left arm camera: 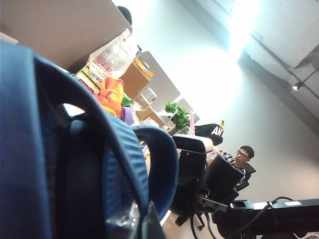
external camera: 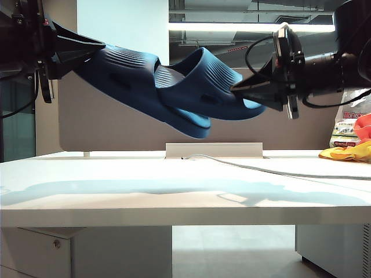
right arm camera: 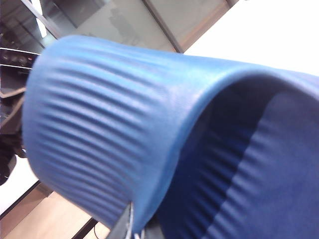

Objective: Interlock the pair of blue slippers on the table with their fronts facing up.

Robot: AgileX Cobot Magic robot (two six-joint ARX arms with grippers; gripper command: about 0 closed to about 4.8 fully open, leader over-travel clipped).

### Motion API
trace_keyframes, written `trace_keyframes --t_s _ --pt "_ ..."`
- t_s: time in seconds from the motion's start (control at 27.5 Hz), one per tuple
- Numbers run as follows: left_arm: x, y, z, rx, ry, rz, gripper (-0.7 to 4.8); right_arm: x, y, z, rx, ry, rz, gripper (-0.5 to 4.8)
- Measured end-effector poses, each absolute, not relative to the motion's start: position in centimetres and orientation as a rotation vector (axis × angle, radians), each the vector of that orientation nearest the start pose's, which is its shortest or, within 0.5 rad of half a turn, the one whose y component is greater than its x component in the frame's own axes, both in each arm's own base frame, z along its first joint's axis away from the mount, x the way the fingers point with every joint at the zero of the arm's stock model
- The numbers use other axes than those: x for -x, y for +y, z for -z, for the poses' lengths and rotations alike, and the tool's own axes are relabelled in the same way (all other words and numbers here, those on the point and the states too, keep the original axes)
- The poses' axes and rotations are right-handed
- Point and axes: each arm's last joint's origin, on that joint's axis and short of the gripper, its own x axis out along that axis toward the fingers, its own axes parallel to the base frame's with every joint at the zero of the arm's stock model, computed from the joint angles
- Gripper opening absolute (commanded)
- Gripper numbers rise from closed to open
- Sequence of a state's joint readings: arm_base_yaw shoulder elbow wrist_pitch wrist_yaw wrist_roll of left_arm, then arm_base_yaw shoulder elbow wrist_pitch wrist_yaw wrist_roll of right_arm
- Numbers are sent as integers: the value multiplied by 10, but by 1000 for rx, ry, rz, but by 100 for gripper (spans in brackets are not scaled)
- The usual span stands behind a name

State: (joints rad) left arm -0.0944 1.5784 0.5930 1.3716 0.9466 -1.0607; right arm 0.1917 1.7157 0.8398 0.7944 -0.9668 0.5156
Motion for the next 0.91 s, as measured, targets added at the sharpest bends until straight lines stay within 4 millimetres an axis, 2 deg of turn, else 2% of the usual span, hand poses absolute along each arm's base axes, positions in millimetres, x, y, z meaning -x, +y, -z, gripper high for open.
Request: trace_keyframes --t_s 0.07,0.29,0.47,0.8,0.91 --pt "-282 -50 -228 784 209 1104 -6 -336 89 -203 -495 389 -1092 264" --pt "-282 -52 -228 785 220 1114 -6 -336 92 -201 -503 409 -1081 268" --pt "-282 -52 -228 792 210 1099 -6 -337 88 -202 -502 404 -1080 306" --pt "-285 -49 -223 794 230 1044 -6 -342 56 -211 -550 363 -1115 311" --pt "-287 -48 -220 785 235 1018 -6 -343 41 -216 -565 337 -1115 283"
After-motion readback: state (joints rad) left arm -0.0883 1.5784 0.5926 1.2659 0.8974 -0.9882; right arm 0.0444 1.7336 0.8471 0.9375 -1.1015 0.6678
